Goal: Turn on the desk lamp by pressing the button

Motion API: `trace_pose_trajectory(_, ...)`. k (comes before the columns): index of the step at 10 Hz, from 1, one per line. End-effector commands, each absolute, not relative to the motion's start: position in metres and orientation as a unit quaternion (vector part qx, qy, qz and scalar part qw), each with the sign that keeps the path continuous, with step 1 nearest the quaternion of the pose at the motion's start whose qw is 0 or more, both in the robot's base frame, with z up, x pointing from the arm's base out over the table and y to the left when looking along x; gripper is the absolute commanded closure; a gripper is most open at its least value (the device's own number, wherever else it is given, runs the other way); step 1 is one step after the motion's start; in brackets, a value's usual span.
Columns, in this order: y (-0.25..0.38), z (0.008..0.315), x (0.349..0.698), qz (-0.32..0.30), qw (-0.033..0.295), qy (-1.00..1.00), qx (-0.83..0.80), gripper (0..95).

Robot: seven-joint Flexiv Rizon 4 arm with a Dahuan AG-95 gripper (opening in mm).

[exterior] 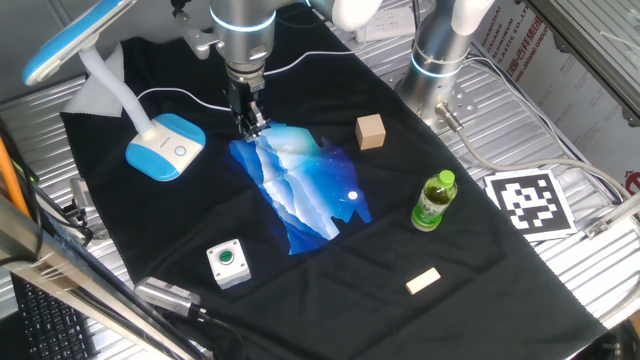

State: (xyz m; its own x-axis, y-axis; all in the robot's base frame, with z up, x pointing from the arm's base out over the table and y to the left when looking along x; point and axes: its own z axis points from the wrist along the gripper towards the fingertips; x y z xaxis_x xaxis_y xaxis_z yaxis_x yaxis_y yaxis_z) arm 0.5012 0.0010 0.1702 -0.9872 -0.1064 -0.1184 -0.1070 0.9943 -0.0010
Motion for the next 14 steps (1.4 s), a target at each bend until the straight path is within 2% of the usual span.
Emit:
trace_pose_trajectory(1,0.001,0.171,0.499,0.003,0.060,0.997,-0.054,95.0)
trace_pose_trajectory(5,0.001,0.171,0.500,0.002,0.060,0.997,-0.053,95.0)
trace_pose_trajectory(14,-0.012,0.142,0.535,0.002,0.056,0.996,-0.066,95.0)
